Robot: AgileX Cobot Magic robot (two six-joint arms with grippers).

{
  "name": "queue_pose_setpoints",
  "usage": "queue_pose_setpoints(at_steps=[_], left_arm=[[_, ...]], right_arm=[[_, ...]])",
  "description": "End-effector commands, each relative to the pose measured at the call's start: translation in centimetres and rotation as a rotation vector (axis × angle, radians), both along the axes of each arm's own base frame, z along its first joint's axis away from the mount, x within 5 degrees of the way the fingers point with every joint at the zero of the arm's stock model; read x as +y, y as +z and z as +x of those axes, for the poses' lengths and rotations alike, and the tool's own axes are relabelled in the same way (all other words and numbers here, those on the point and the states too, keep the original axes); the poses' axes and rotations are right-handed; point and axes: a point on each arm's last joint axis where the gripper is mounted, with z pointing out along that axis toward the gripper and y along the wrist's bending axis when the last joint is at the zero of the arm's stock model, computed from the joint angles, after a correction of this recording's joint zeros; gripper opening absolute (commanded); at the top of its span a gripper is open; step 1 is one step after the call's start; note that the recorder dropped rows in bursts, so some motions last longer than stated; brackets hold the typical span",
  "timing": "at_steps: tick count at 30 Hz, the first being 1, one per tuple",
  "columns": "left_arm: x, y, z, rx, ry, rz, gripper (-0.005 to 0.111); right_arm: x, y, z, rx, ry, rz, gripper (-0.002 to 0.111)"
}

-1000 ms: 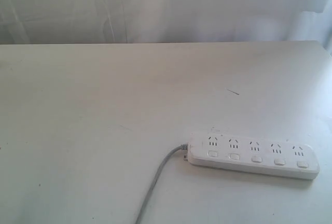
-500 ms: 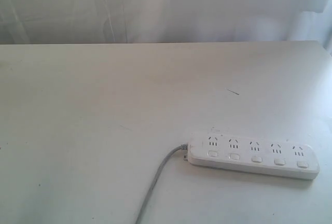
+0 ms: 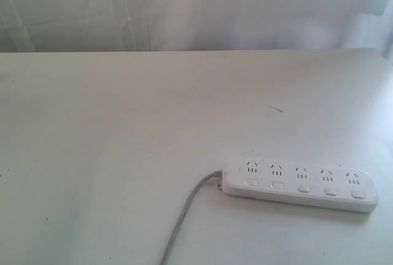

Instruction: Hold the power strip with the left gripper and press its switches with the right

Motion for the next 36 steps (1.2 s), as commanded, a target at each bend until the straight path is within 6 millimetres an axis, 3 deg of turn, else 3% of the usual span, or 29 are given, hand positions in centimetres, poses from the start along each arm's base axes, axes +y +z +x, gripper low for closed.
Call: queue_pose_setpoints(at_steps=[1,3,5,13,18,21,27,36], left_arm=[[0.5,1.9,-0.8,-0.251,-0.019,-0.196,0.0],[0.4,2.0,-0.9,-0.275,-0.043,-0.244,0.0],[0.1,2.5,-0.9,-0.274,-0.06,-0.184,0.0],[-2.3,9.6,-1.8,-0.292,-0.207,0.169,0.0],[-3.9,13.4,-0.6,-0.179,-0.348,0.334,0.0],[-4.6,14.7,0.4,-0.119,-0.429,0.423,0.0],[-5.0,14.7,2.6,-0.012,-0.483,0.53,0.0],[-4.3,14.1,5.0,0.113,-0.472,0.321,0.0]], right_arm=[[0.0,0.0,0.0,-0.009,-0.002,0.001,0.0],[0.0,0.0,0.0,-0.009,-0.002,0.001,0.0],[0.0,0.0,0.0,-0.009,-0.002,0.001,0.0],[0.0,0.0,0.0,-0.009,-0.002,0.001,0.0],[0.0,0.0,0.0,-0.009,-0.002,0.001,0.0],[0.0,0.0,0.0,-0.009,-0.002,0.001,0.0],[0.0,0.0,0.0,-0.009,-0.002,0.001,0.0],[0.0,0.0,0.0,-0.009,-0.002,0.001,0.0]])
